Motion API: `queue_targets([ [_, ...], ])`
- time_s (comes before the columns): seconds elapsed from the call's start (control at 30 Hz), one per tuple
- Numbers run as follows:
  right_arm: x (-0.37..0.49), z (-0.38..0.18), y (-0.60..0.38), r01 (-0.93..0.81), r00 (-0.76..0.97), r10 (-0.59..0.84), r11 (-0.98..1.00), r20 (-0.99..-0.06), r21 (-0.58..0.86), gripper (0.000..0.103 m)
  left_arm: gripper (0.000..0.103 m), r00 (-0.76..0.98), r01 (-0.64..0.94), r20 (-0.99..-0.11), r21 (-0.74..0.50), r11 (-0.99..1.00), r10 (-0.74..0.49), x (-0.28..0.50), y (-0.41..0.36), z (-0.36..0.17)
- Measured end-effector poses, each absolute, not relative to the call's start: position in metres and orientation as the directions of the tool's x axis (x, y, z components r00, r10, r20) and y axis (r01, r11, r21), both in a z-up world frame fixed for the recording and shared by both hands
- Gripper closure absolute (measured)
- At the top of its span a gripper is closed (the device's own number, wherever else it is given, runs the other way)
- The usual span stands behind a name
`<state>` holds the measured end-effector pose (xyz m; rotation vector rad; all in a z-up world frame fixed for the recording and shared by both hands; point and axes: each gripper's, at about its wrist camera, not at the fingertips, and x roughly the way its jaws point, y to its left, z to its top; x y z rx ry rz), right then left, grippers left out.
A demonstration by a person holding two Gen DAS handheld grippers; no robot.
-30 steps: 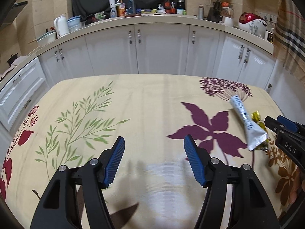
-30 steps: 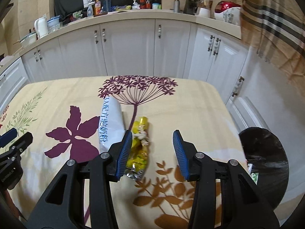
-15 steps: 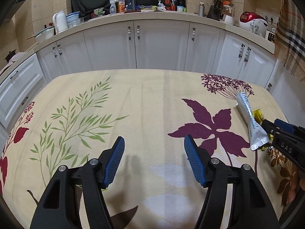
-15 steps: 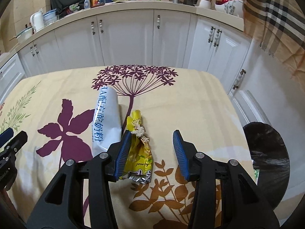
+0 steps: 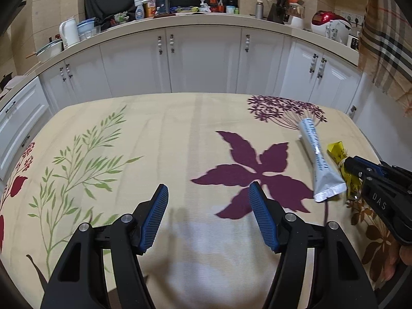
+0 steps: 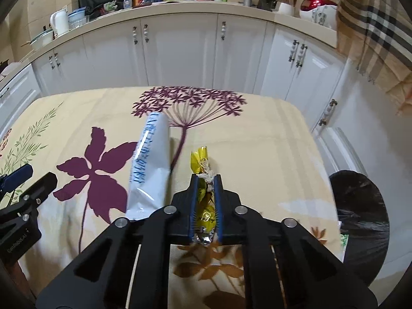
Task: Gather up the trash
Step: 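Grasp the yellow snack wrapper with the right tool, then grasp the silver-white tube with the left tool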
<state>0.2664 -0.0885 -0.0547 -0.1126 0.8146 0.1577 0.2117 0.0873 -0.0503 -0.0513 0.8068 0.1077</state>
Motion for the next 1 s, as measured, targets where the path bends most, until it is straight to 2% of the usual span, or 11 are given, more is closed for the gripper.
queue_targets([
  [0.3, 0.268, -0.054, -0.114, -0.149, 0.670, 0.100, 0.989, -0.736, -0.002, 0.091, 0.039, 0.686, -0.068, -0.726, 0.002, 0.998, 0.048, 0.216, 0.062, -0.052],
  [0.33, 0.268, -0.054, -0.114, -0.148, 0.671, 0.108, 0.989, -0.734, 0.009, 0.090, 0.039, 0.686, -0.070, -0.726, 0.002, 0.998, 0.050, 0.216, 0.062, -0.052],
  [0.4, 0.268, -0.054, -0.114, -0.152, 0.668, 0.116, 0.988, -0.735, 0.018, 0.077, 0.039, 0.686, -0.079, -0.725, 0.004, 0.997, 0.058, 0.215, 0.064, -0.051],
  [0.6, 0.268, -0.053, -0.108, -0.159, 0.674, 0.122, 0.987, -0.729, 0.018, 0.069, 0.039, 0.685, -0.111, -0.724, 0.005, 0.994, 0.080, 0.212, 0.078, -0.049],
  [0.87, 0.271, -0.062, -0.101, -0.159, 0.649, 0.092, 0.987, -0.755, -0.016, 0.068, 0.039, 0.685, -0.125, -0.725, -0.012, 0.992, 0.077, 0.211, 0.088, -0.050],
  [0.93, 0.271, -0.065, -0.101, -0.159, 0.641, 0.088, 0.987, -0.762, -0.020, 0.073, 0.039, 0.685, -0.118, -0.725, -0.015, 0.993, 0.071, 0.211, 0.085, -0.050],
  [1.0, 0.270, -0.066, -0.103, -0.161, 0.643, 0.087, 0.987, -0.761, -0.022, 0.073, 0.039, 0.686, -0.109, -0.725, -0.018, 0.994, 0.062, 0.212, 0.081, -0.050],
])
